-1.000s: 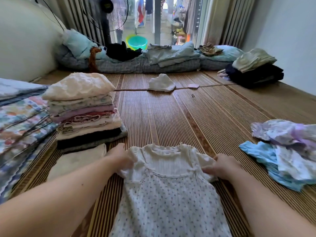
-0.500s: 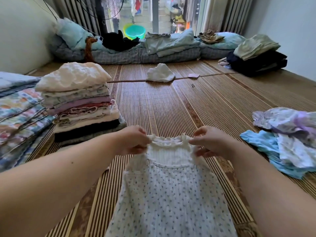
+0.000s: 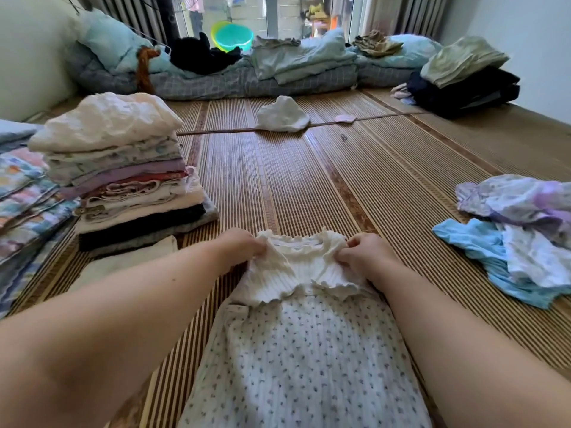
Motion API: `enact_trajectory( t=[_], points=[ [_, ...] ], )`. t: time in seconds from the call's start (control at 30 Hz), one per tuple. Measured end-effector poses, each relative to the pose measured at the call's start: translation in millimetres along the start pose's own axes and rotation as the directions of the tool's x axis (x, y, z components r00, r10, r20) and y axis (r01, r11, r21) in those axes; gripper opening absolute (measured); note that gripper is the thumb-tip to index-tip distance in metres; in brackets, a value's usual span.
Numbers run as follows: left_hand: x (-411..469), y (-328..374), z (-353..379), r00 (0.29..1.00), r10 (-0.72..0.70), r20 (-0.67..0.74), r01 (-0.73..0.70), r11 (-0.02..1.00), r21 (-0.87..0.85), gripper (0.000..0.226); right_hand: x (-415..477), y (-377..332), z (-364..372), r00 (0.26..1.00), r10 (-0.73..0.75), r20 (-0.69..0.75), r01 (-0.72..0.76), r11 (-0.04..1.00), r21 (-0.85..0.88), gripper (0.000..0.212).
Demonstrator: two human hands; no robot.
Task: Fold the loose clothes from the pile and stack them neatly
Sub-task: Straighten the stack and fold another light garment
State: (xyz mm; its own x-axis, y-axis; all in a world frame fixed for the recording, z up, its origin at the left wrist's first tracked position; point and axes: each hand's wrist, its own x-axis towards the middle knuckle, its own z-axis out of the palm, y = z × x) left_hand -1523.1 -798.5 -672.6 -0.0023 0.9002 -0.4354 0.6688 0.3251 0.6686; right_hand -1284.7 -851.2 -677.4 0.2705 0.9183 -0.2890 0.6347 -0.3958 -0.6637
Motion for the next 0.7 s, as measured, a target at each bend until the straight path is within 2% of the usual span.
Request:
enact_trajectory(
  t=[0.1,0.2,0.27,0.33,0.4,0.5,0.53,0.6,0.63,0.7],
  points=[
    [2.5,13.3,-9.2,0.998,0.064,-0.024,-0.065,0.997,-0.029,0.022,2.5,-6.5,-11.4,0.99,-0.034,-0.133,0.06,0.978,0.201,0.01],
    [-3.8,26.3,-25.9,0.986,0.158,-0.043,-0.163,0.979,-0.124,0.017,0.5,-12.9,-28.2,0.963,-0.092,-0.254,0.192,0.895,0.402,0.018],
    [-17.7,31.3,-39.8,0.967,0.25,-0.054,-0.256,0.944,-0.211,0.009,-6.1,-16.1,-39.2,0.958,-0.167,-0.232,0.269,0.8,0.536,0.024],
    [-36.2,28.7,-51.7,0.928,0.365,-0.073,-0.371,0.901,-0.225,0.007,-16.2,-14.6,-49.5,0.948,-0.271,-0.169,0.318,0.756,0.572,0.018],
    [-56.8,16.8,-57.2,0.881,0.469,-0.07,-0.474,0.865,-0.164,0.007,-30.2,-7.6,-58.5,0.92,-0.379,-0.096,0.375,0.787,0.489,0.012],
    [-86.8,-20.3,-51.7,0.845,0.534,-0.032,-0.517,0.831,0.205,0.01,-61.0,13.4,-69.3,0.874,-0.47,0.123,0.428,0.865,0.262,0.016],
    [-97.7,-34.1,-47.5,0.837,0.546,0.021,-0.522,0.787,0.328,0.01,-73.0,21.8,-70.8,0.863,-0.45,0.23,0.428,0.892,0.144,0.019],
    [-115.0,-59.2,-35.3,0.816,0.551,0.174,-0.554,0.66,0.508,0.004,-94.5,37.1,-68.3,0.847,-0.311,0.431,0.397,0.909,-0.124,0.022],
    [-121.7,-68.9,-29.1,0.801,0.546,0.244,-0.575,0.59,0.567,0.004,-102.4,43.1,-65.6,0.835,-0.231,0.499,0.388,0.89,-0.239,0.021],
    [-130.6,-82.4,-19.3,0.776,0.541,0.324,-0.606,0.496,0.623,0.011,-114.1,48.3,-59.3,0.826,-0.153,0.543,0.39,0.85,-0.354,0.016]
  ],
)
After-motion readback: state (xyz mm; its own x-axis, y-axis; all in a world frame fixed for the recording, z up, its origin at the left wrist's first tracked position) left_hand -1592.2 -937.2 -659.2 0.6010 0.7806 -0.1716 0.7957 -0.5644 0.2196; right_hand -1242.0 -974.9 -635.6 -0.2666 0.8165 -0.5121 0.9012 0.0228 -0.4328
